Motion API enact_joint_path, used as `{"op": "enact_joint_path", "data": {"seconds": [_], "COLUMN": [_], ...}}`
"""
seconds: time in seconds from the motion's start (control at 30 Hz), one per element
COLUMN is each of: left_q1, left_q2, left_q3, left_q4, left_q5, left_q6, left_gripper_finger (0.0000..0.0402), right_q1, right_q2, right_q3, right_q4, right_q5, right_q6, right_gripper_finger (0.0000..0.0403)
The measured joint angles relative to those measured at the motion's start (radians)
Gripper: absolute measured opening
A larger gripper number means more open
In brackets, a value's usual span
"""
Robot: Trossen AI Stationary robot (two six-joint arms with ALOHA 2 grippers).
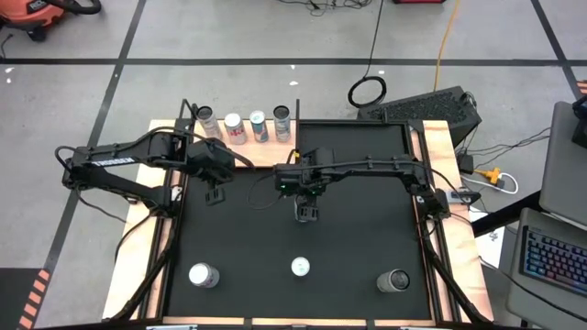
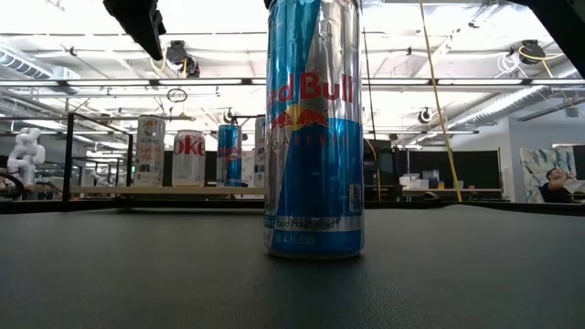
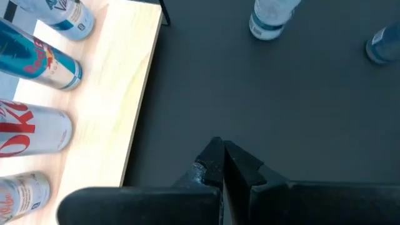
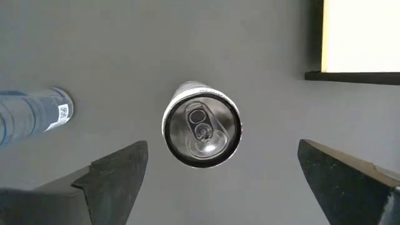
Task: Place canned beverage on shelf
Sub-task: Align the white and blue soda can with the other white and blue soda can on the shelf
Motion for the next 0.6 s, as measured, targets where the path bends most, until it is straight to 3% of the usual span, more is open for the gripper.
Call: {"op": "enact_joint_path", "data": {"seconds": [0.2,0.6], "left_q1": [0.0,0.0], "left_q2": [-0.006,-0.095], "left_q3": [0.0,-0.001], "left_q4": [-0.044,-0.043], "left_q5": [-0.025,-0.049], "left_q6": [0.0,-0.007], "left_gripper_finger": [0.0008,0.0008], "right_q1": [0.0,0.0], "right_q2": [0.0,0.002], "right_q3": [-0.001,-0.141], "right_q4": [0.005,0.065], "right_q5": [0.0,0.0], "right_q6": [0.001,-0.018], "right_gripper_finger": [0.0394,0.0394]}}
